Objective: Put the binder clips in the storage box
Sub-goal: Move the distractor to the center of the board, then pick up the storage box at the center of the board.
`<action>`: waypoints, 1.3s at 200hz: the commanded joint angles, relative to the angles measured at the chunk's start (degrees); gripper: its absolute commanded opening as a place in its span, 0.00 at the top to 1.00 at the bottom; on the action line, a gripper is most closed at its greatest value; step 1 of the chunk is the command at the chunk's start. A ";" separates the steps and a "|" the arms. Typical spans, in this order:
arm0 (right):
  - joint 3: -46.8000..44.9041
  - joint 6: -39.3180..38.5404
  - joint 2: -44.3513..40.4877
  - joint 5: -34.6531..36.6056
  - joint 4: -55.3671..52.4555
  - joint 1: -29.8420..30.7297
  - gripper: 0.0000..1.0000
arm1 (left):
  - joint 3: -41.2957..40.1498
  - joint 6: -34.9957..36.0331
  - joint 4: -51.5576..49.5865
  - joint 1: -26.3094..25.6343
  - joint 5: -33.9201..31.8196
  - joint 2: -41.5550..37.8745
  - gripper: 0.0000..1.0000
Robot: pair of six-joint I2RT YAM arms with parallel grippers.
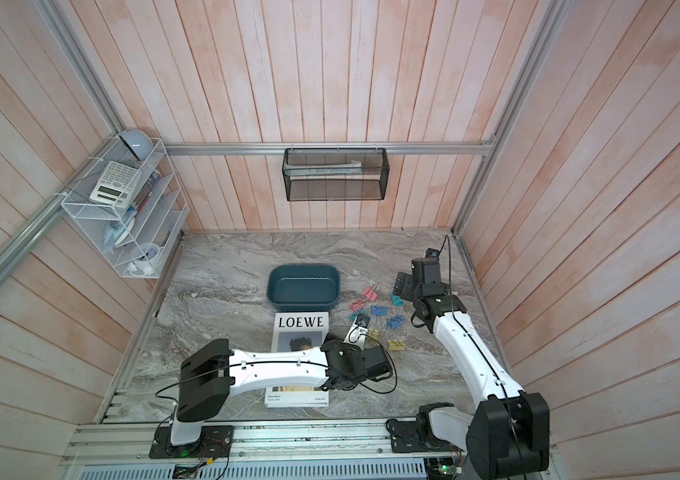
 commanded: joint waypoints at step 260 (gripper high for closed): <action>35.48 -0.17 38.79 -8.14 -12.71 19.11 0.05 | -26.24 21.19 17.77 48.55 12.40 -35.84 0.00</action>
